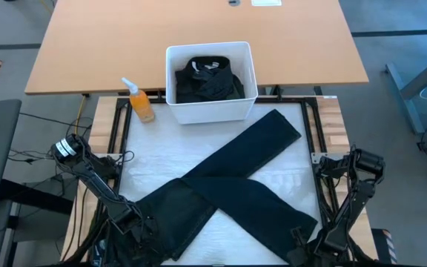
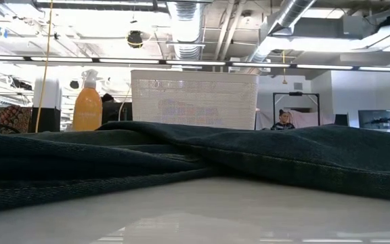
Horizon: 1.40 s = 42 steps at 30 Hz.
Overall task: Fold laundry
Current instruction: Fold the dark blue jeans from the white laundry organizer
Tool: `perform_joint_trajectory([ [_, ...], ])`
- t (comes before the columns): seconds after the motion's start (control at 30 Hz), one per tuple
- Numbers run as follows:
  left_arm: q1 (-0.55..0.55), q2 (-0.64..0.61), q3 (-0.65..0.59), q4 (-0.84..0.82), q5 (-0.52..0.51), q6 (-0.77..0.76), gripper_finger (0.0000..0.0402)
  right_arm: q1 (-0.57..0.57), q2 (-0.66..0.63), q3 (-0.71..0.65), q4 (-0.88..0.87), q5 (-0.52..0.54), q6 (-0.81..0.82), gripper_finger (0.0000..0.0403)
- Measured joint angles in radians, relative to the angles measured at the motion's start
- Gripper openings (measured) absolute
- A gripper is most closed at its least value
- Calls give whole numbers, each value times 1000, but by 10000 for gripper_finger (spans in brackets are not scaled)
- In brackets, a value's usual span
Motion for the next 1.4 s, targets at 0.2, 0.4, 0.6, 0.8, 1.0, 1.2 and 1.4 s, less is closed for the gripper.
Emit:
perform_joint_trajectory([
  [0.2, 0, 0, 0, 0, 5, 0, 217, 0, -1, 0, 5, 58, 6, 247],
  [0.4, 0, 0, 0, 0, 5, -2, 217, -3, -1, 0, 4, 127, 57, 219],
  [0.6, 0, 0, 0, 6, 11, -5, 217, -3, -1, 0, 5, 145, 58, 74],
  [0.8, 1, 0, 0, 9, 27, -4, 217, -18, -78, 7, -83, 146, 74, 35],
  [1.0, 1, 0, 1, 10, 30, -5, 217, -92, -236, 89, -363, 296, 59, 30],
  [1.2, 0, 0, 1, 9, 16, -5, 217, -241, -407, 122, -525, 538, -105, 30],
  [1.4, -3, 0, 1, 8, 13, -4, 217, -508, -532, 122, -737, 600, -187, 30],
])
